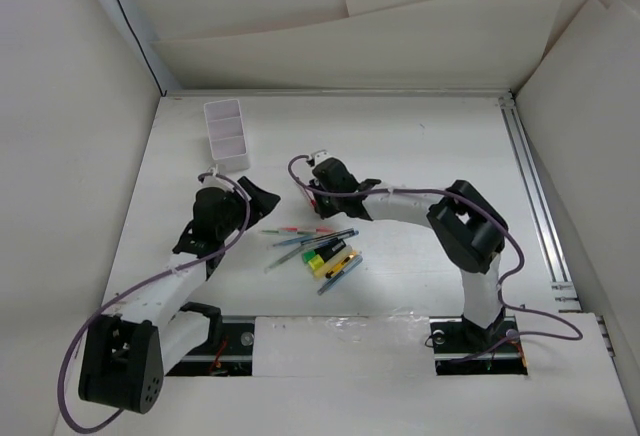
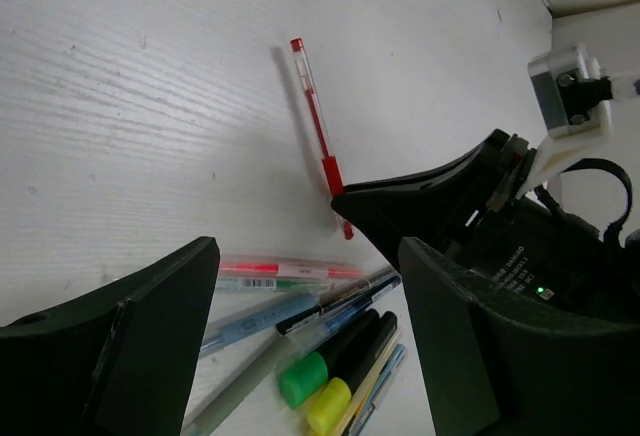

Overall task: Sort the stationery into containers
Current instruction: Pick up the pen from the center of the board, then place the pen in the storage box.

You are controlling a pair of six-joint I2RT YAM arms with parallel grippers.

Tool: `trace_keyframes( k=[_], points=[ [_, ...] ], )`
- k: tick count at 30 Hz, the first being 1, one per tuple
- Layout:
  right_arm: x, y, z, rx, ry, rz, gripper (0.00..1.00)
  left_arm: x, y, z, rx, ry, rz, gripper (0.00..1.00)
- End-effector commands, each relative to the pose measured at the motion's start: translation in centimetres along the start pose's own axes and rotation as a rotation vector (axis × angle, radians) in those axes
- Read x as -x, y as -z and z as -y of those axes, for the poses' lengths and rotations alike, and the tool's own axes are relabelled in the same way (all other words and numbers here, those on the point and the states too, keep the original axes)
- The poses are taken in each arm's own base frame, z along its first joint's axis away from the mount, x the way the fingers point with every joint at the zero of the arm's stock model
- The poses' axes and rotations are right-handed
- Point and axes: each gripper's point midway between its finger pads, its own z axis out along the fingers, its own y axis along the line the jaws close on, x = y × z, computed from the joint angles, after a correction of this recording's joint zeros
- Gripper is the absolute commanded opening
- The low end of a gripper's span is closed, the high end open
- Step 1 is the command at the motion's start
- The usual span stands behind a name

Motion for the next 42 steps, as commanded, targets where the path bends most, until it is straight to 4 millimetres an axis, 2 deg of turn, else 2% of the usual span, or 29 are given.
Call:
trace_keyframes(
  k=[1,4,6,8,10,11,12,14,17,20,22,25,31,34,39,40,42],
  points=[
    [5.6,3.7,-0.7,0.037,-0.004,0.163,0.00,2.5,-0.7,4.0,-0.139,0.019,0.056,0.69],
    [6.6,5.5,-0.9,0.070,-0.001,0.192,0.00,2.3,-1.6,4.8,-0.177,0.036,0.021,0.64],
    [7.4,7.1,-1.9,0.130,0.001,0.220,0.00,2.6,-1.9,5.9,-0.226,0.025,0.018,0.59],
    [7.6,8.1,-2.5,0.167,-0.007,0.231,0.00,3.0,-2.5,6.3,-0.239,0.030,0.029,0.58],
    [7.1,8.3,-2.8,0.189,-0.003,0.220,0.00,3.5,-2.6,6.8,-0.258,0.024,0.044,0.53],
    [6.8,8.8,-3.5,0.215,-0.004,0.217,0.00,3.9,-2.6,7.2,-0.267,0.021,0.052,0.56],
    [7.3,9.2,-3.7,0.229,-0.004,0.233,0.00,3.9,-2.9,6.8,-0.252,0.006,0.056,0.58],
    [7.0,9.4,-4.7,0.264,0.007,0.223,0.00,4.7,-3.1,7.2,-0.249,-0.004,0.078,0.58],
    [6.6,9.6,-5.8,0.290,0.021,0.214,0.00,5.3,-3.1,7.5,-0.262,-0.018,0.105,0.52],
    [6.4,9.7,-6.1,0.311,0.024,0.208,0.00,6.0,-3.1,8.0,-0.271,-0.021,0.129,0.52],
    [6.1,9.4,-6.2,0.317,0.026,0.196,0.00,5.7,-3.8,7.5,-0.252,-0.025,0.114,0.52],
    [5.8,9.8,-7.5,0.358,0.051,0.194,0.00,5.6,-4.9,6.8,-0.222,-0.016,0.101,0.52],
    [5.3,9.6,-8.0,0.371,0.058,0.180,0.00,6.3,-5.7,7.1,-0.220,-0.017,0.112,0.43],
    [5.3,9.5,-8.4,0.391,0.061,0.173,0.00,6.5,-5.9,7.2,-0.220,-0.017,0.112,0.41],
    [5.5,9.5,-8.5,0.394,0.061,0.182,0.00,6.3,-6.1,7.0,-0.213,-0.015,0.106,0.10],
    [5.5,9.5,-8.5,0.394,0.061,0.182,0.00,6.3,-6.1,7.0,-0.213,-0.015,0.106,0.01],
    [5.2,9.2,-8.5,0.391,0.061,0.173,0.00,6.3,-6.1,7.0,-0.213,-0.015,0.106,0.00]
  ],
)
